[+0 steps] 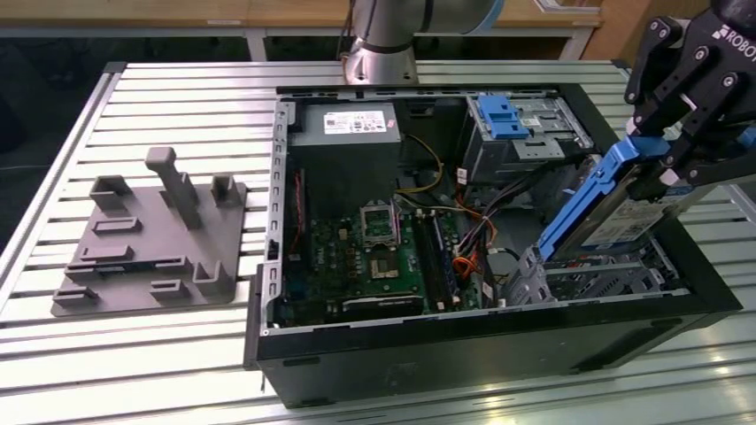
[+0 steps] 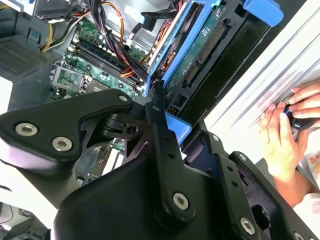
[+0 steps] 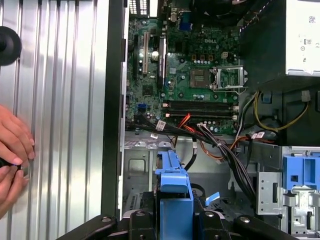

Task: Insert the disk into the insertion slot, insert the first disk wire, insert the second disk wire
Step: 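Insert the disk into the insertion slot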

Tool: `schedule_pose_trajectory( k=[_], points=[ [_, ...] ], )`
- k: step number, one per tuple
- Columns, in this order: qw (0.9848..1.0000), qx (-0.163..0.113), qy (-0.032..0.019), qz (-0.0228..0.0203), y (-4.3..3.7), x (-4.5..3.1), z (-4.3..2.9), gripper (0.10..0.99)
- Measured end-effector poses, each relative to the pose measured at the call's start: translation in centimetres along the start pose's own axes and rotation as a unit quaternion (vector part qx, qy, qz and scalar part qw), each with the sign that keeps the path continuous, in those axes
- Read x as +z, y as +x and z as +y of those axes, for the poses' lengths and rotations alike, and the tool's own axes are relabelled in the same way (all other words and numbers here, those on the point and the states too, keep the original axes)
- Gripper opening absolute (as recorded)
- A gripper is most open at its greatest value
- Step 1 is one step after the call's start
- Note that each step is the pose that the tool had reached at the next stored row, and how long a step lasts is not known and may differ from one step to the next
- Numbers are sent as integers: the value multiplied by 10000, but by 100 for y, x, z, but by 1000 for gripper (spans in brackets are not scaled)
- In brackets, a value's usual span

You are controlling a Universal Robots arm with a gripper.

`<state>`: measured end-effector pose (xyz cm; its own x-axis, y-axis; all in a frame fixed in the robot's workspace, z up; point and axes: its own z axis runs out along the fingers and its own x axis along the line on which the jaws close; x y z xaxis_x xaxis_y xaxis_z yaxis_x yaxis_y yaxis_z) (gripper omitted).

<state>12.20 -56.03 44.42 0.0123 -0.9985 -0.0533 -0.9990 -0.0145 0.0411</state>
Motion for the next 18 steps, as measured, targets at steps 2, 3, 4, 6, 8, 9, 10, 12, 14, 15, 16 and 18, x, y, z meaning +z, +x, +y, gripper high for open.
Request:
schedule_pose_trajectory(
  k=[2,3,4,6,8,9,10,12,14,15,16,18],
  points=[
    [10000,-2,0,0,2,16,-1,365],
    [10000,-3,0,1,3,23,-1,365],
    [10000,-3,0,0,4,30,-1,365],
    [10000,-4,0,2,6,43,1,365],
    [10000,-3,0,4,9,56,5,365],
    [10000,-3,0,6,10,62,6,365],
    [10000,-3,-1,8,12,69,7,365],
    [10000,-1,-3,10,16,85,9,365],
    [10000,-1,-3,11,19,96,12,365],
    [10000,-3,-3,11,19,97,14,365],
    [10000,-2,-3,11,20,96,16,365],
    [10000,-1,-8,7,19,88,16,365]
  ],
)
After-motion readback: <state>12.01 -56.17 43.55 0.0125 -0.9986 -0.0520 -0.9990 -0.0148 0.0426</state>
